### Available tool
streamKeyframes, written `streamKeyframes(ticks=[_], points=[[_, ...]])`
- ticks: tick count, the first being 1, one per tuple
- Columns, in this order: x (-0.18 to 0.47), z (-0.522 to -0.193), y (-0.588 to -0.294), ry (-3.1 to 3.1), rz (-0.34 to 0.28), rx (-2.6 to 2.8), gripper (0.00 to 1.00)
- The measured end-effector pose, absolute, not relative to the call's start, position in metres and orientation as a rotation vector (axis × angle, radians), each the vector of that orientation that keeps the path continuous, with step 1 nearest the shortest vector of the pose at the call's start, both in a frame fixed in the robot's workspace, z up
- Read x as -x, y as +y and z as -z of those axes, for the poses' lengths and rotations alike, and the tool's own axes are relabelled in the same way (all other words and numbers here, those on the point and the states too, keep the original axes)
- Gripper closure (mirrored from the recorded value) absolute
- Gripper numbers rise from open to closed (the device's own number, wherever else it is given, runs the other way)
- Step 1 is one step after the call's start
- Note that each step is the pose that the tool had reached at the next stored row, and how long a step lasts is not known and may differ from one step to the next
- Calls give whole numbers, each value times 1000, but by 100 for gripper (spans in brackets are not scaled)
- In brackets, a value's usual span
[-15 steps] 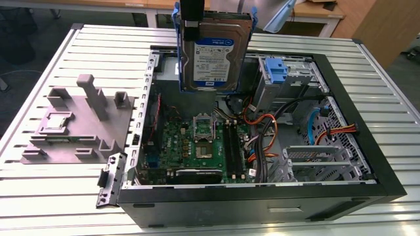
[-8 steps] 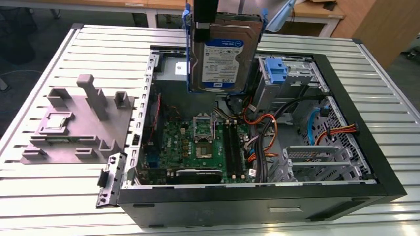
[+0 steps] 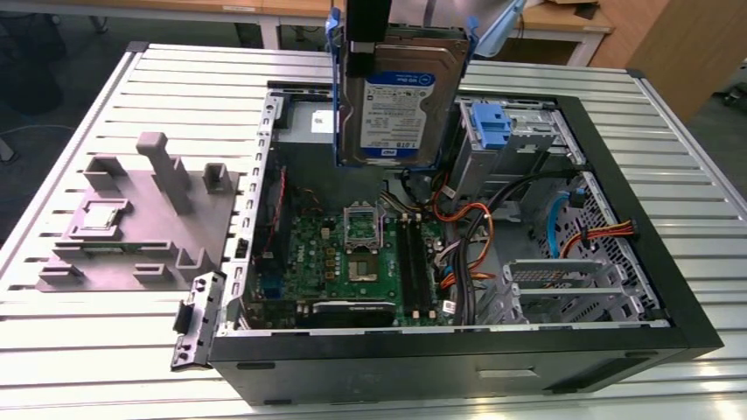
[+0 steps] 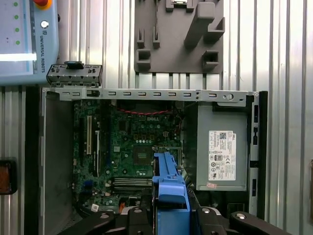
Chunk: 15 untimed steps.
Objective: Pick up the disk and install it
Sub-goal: 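Insert the disk into the insertion slot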
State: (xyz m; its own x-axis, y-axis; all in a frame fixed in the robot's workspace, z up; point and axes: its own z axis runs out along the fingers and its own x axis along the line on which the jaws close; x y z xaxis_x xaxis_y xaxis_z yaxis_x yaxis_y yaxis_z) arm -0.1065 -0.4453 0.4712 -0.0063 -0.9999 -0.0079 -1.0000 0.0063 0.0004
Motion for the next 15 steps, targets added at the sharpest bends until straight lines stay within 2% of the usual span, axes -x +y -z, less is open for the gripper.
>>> streamKeyframes(ticks=[15], points=[[106, -471, -449, 2225, -8, 2211, 64]])
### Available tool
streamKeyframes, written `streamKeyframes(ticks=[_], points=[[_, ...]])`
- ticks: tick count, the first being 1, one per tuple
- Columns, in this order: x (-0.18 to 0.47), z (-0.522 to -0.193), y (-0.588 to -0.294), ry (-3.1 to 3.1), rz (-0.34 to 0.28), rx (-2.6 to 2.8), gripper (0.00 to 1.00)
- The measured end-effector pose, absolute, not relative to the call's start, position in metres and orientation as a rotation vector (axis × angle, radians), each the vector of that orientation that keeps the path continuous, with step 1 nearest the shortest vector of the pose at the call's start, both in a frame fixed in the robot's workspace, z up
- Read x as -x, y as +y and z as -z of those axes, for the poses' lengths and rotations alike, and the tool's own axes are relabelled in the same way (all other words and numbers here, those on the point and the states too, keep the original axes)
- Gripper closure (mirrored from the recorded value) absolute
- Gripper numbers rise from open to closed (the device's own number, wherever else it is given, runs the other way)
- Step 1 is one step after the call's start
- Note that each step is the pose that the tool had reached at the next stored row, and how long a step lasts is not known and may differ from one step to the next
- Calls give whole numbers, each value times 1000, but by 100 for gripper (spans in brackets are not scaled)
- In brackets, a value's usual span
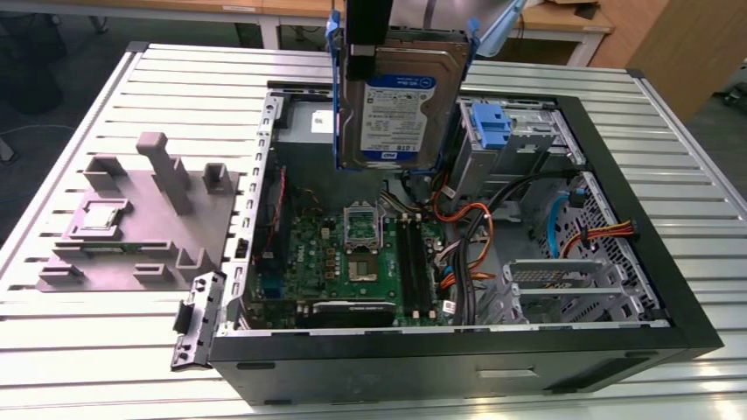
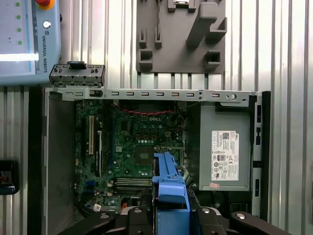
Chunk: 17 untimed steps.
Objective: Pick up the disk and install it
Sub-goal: 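Insert the disk into the insertion slot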
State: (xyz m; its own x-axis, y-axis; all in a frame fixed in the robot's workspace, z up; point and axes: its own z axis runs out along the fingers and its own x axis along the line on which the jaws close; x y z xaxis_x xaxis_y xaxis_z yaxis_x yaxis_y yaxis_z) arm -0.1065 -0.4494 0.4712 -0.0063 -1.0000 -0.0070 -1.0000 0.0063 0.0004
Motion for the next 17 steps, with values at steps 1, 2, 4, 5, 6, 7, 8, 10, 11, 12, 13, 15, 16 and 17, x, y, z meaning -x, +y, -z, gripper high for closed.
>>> streamKeyframes(ticks=[1, 2, 4, 5, 6, 7, 8, 10, 11, 12, 13, 15, 16, 17], points=[[106, -471, -450, 2225, -8, 2211, 64], [106, -471, -450, 2225, -8, 2211, 64], [106, -471, -450, 2225, -8, 2211, 64], [106, -471, -450, 2225, -8, 2211, 64], [107, -471, -450, 2225, -8, 2211, 64], [107, -471, -450, 2225, -8, 2211, 64], [107, -471, -450, 2225, -8, 2211, 64], [106, -471, -450, 2225, -8, 2211, 64], [106, -471, -450, 2225, -8, 2211, 64], [106, -471, -451, 2225, -8, 2211, 64], [106, -471, -453, 2225, -8, 2212, 64], [107, -471, -458, 2225, -8, 2211, 64], [107, -471, -461, 2225, -8, 2211, 64], [106, -471, -464, 2225, -8, 2211, 64]])
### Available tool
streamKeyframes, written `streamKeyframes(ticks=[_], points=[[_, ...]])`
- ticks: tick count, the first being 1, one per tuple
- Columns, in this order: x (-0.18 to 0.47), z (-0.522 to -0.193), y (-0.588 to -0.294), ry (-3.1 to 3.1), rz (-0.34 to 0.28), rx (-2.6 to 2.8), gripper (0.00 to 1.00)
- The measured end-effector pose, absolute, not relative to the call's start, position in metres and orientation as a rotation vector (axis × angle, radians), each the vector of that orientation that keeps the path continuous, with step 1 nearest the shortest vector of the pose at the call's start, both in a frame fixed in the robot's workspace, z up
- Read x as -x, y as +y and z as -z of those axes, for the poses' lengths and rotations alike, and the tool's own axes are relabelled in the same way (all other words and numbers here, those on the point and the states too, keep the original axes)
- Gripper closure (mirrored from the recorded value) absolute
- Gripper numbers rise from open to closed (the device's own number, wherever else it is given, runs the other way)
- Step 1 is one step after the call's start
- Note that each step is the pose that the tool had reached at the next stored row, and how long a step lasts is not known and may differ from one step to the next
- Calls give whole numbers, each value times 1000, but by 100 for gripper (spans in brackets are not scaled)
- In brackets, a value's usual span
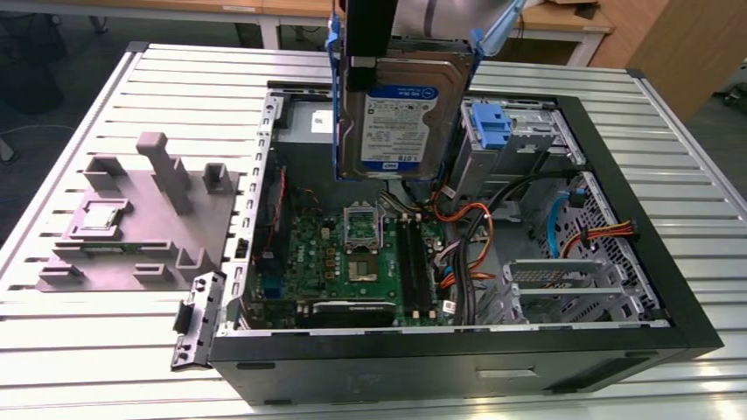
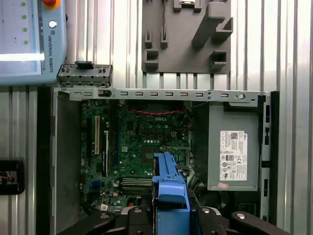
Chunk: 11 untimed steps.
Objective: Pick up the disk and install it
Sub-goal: 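Insert the disk into the insertion slot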
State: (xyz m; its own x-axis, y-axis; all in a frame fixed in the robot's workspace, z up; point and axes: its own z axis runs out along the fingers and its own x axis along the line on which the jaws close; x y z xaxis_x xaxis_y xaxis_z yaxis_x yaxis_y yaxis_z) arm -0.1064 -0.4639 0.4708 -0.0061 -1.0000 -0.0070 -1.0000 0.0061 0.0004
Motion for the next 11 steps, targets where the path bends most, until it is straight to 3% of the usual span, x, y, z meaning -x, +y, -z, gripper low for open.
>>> streamKeyframes(ticks=[11], points=[[71, -470, -472, 2225, -8, 2211, 64]])
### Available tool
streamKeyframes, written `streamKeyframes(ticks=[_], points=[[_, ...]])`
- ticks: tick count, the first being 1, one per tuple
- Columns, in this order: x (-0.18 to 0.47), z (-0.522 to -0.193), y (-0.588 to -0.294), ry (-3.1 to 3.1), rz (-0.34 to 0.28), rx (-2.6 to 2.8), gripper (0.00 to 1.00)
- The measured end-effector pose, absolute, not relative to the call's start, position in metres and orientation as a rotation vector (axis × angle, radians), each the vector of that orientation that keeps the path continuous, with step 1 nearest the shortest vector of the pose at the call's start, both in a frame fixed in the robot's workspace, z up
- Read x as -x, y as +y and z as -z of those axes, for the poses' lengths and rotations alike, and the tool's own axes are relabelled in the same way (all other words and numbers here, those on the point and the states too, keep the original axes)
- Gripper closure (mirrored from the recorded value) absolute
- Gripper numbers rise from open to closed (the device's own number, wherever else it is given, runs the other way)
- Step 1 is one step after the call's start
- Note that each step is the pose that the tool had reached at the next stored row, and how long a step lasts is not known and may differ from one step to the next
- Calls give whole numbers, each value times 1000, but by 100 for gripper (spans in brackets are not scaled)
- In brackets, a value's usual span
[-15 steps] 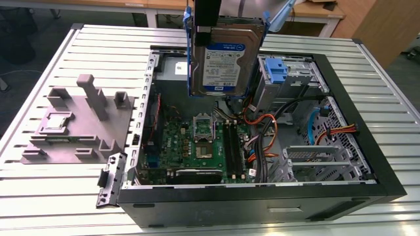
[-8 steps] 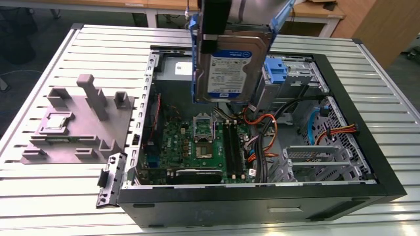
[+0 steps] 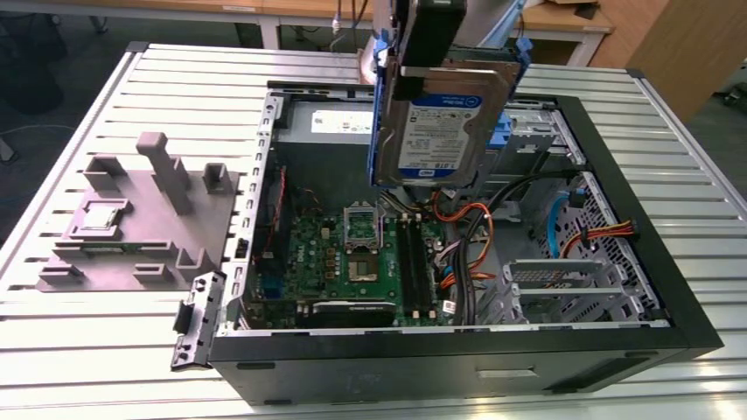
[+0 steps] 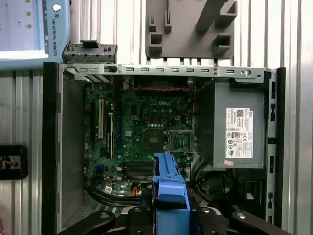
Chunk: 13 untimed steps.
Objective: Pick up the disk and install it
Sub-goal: 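Insert the disk into the insertion slot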
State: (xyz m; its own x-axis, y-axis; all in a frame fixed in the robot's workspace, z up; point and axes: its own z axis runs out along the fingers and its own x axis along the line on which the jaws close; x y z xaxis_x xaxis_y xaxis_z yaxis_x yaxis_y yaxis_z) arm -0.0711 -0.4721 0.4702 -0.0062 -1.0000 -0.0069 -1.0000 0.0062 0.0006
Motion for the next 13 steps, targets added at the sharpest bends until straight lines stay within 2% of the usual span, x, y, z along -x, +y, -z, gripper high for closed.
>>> streamKeyframes(ticks=[13], points=[[62, -469, -503, 2225, -8, 2212, 64]])
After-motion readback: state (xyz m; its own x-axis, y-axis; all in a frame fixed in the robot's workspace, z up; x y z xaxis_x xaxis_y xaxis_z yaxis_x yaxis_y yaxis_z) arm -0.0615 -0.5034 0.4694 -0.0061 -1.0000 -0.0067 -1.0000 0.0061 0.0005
